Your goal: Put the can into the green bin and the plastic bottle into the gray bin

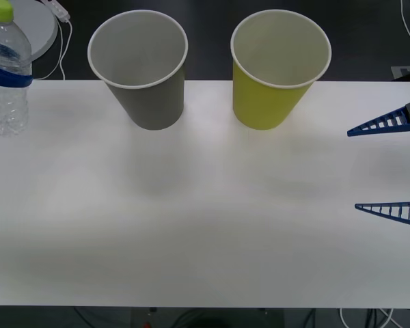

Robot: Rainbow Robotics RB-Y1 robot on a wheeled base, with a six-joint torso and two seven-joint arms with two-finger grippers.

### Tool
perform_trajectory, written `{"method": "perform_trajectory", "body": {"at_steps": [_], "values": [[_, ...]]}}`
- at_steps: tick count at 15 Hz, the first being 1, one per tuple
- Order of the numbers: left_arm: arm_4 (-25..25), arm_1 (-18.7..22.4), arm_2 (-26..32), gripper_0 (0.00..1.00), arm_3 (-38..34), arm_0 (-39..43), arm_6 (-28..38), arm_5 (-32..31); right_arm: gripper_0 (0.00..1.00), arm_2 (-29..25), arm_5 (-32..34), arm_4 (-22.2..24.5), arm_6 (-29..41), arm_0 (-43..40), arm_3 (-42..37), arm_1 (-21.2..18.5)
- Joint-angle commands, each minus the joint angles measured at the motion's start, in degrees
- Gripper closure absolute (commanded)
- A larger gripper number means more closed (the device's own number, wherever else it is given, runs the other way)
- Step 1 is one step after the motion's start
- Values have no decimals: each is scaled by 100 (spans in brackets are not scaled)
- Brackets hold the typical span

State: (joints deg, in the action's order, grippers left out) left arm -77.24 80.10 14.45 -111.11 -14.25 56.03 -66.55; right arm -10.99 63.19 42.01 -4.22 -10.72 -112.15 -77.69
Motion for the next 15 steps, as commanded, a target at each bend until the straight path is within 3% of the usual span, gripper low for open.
{"method": "perform_trajectory", "body": {"at_steps": [1, 5, 7, 10, 15], "values": [[-19, 41, -408, 100, 239, -421, -48, -34, 0, 0, 0, 0, 0, 0, 0, 0], [-28, 76, -1085, 100, 634, -1124, -145, -104, 0, 0, 0, 0, 0, 0, 0, 0], [-54, 85, -1427, 100, 898, -1687, -171, -465, 0, 0, 0, 0, 0, 0, 0, 0], [-107, 76, -2104, 100, 1346, -2601, -215, -834, 0, 0, 0, 0, 0, 0, 0, 0], [-116, -3, -3414, 100, 2032, -3945, -321, -842, 0, 0, 0, 0, 0, 0, 0, 0]]}}
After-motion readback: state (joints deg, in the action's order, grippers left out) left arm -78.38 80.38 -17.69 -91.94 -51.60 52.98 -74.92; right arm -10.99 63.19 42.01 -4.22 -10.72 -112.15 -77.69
